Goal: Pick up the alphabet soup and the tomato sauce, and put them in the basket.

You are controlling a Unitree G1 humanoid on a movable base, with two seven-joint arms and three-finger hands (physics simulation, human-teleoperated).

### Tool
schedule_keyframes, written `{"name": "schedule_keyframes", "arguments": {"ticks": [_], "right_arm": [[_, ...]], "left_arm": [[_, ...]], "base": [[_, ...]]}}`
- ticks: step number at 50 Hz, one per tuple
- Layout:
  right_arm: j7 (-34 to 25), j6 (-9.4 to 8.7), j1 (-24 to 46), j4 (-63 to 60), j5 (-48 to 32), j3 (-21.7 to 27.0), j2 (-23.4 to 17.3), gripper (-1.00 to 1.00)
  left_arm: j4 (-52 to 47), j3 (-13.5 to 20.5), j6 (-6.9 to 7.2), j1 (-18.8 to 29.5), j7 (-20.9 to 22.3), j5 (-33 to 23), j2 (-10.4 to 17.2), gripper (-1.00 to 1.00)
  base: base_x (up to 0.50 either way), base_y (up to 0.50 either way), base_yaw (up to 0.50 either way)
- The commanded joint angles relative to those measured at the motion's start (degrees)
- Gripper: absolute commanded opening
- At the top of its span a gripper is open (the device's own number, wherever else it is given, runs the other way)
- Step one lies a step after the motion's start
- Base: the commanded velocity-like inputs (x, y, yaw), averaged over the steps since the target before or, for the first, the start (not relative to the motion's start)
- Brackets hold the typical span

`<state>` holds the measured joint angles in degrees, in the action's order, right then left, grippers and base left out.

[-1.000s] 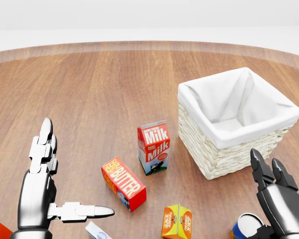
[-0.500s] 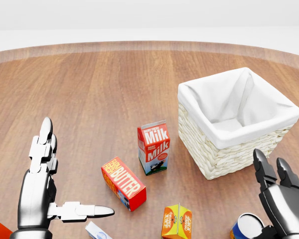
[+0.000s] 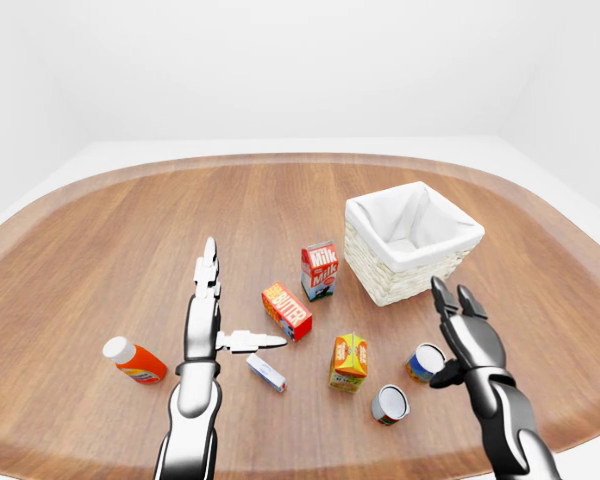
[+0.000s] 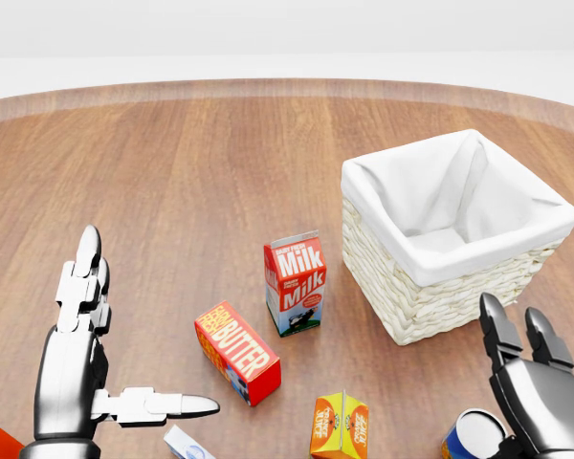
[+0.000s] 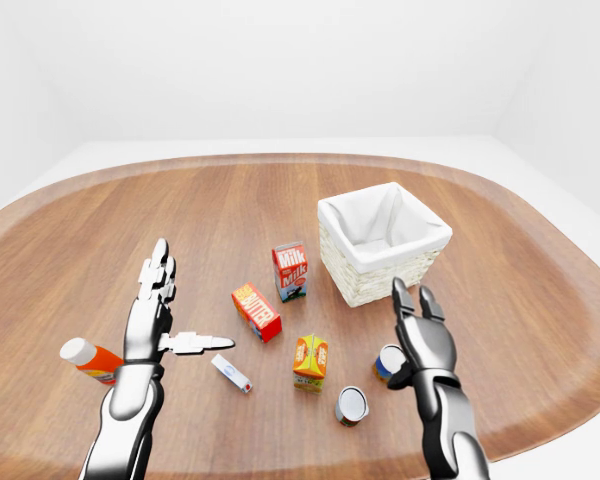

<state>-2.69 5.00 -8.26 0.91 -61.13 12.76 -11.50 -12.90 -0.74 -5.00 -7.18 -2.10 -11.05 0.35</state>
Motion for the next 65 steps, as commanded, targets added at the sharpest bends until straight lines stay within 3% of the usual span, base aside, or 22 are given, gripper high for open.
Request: {"name": "schedule_keyframes", "arguments": {"ticks": [1,65], "right_arm": [[1.98,0.0,0.75,3.13,-0.61,-1.02,-0.68,1.0],[9.6,0.0,5.98,20.52,-0.89,-5.65,-3.95,1.0]], "left_arm": [[-0.04,-0.03,0.0,-0.07,0.11,0.09,0.07,1.0],[-0.06,0.02,0.0,0.0,0.08,0.11,0.05,1.0]], "base": [[0.0,0.0,0.0],[0.0,0.0,0.0]]}}
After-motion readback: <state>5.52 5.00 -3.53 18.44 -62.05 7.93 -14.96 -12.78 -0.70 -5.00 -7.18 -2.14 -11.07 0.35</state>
